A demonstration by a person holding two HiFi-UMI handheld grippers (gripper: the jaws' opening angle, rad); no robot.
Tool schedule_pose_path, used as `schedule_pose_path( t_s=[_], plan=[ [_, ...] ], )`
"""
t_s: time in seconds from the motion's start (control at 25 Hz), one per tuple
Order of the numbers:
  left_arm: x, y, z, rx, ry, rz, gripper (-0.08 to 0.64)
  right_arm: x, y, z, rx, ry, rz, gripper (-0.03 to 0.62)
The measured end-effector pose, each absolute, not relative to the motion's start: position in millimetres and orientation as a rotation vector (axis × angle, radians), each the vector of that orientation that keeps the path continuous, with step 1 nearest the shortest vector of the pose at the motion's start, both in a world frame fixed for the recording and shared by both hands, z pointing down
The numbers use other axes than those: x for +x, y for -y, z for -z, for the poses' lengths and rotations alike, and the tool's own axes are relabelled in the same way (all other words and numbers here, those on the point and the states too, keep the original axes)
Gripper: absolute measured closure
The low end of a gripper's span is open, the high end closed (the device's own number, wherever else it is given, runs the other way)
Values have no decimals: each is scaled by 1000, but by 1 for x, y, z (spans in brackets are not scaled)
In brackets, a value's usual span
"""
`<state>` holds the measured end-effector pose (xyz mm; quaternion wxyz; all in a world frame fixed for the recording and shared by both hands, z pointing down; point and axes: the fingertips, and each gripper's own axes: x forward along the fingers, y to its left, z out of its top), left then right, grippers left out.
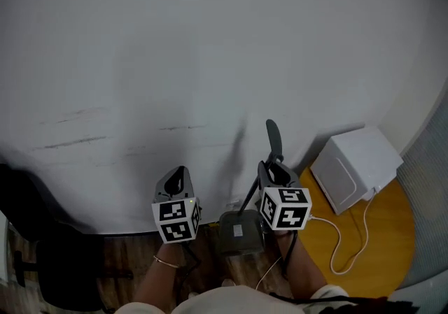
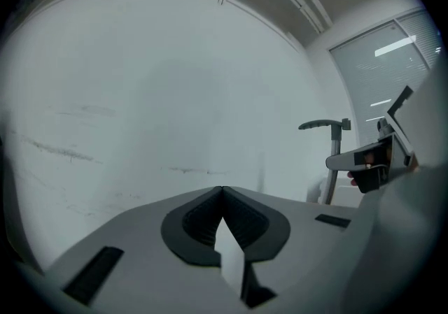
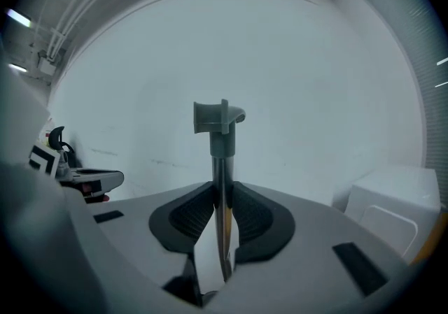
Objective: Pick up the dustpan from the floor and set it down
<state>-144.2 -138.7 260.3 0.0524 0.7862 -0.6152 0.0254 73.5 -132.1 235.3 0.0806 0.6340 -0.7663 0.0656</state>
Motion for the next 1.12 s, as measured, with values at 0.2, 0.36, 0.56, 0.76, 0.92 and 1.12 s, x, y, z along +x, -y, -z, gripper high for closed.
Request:
schedule_pose_path(
  t_s=[0.2, 0.36, 0.56, 0.76, 0.92, 1.12],
  plan=[
    [-123, 139, -232, 2452, 1826, -44, 545, 88, 121, -200, 1941, 2307, -145, 492],
    [-114, 134, -230, 2471, 1809, -49, 545, 94, 111, -203, 1958, 2296, -171, 492],
    [-105, 126, -243, 2468, 1794, -70, 545, 100, 97, -224, 1951, 2283, -233, 492],
    [-92, 120, -261, 2487, 1769, -104, 545, 105, 85, -250, 1961, 2252, -306, 492],
    [-76, 122, -278, 2516, 1721, -154, 545, 108, 82, -272, 1969, 2221, -366, 492],
    [-56, 129, -304, 2547, 1641, -224, 545, 116, 78, -302, 1996, 2149, -431, 492]
  ],
)
